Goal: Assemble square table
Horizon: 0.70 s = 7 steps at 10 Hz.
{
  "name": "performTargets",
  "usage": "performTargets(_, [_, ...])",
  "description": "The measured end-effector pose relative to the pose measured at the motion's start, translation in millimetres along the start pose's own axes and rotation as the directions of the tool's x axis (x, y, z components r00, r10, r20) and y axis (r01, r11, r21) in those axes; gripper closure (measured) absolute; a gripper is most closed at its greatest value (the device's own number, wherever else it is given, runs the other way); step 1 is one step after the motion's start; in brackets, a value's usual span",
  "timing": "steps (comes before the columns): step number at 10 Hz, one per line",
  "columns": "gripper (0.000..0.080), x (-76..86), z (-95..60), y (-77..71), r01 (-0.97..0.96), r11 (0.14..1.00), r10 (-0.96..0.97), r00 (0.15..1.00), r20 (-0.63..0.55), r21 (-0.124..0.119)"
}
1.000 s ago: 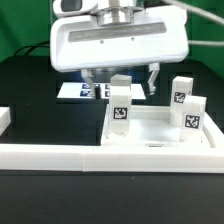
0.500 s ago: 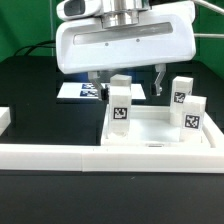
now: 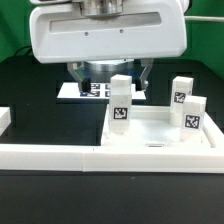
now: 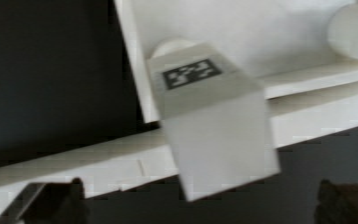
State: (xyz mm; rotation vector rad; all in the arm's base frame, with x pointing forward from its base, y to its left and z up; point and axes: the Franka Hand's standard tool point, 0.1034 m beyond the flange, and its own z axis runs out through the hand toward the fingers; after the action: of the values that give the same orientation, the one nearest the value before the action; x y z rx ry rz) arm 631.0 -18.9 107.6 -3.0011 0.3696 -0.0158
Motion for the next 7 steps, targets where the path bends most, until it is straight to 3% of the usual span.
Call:
performTargets(4, [0.0150, -3.0, 3.8, -2.7, 0.006, 1.000, -0.006, 1.000, 0.010, -0.001])
performTargets(7, [0.0150, -21.7, 31.4, -17.8, 0.015, 1.000, -0.014, 0.992, 0.126, -0.011])
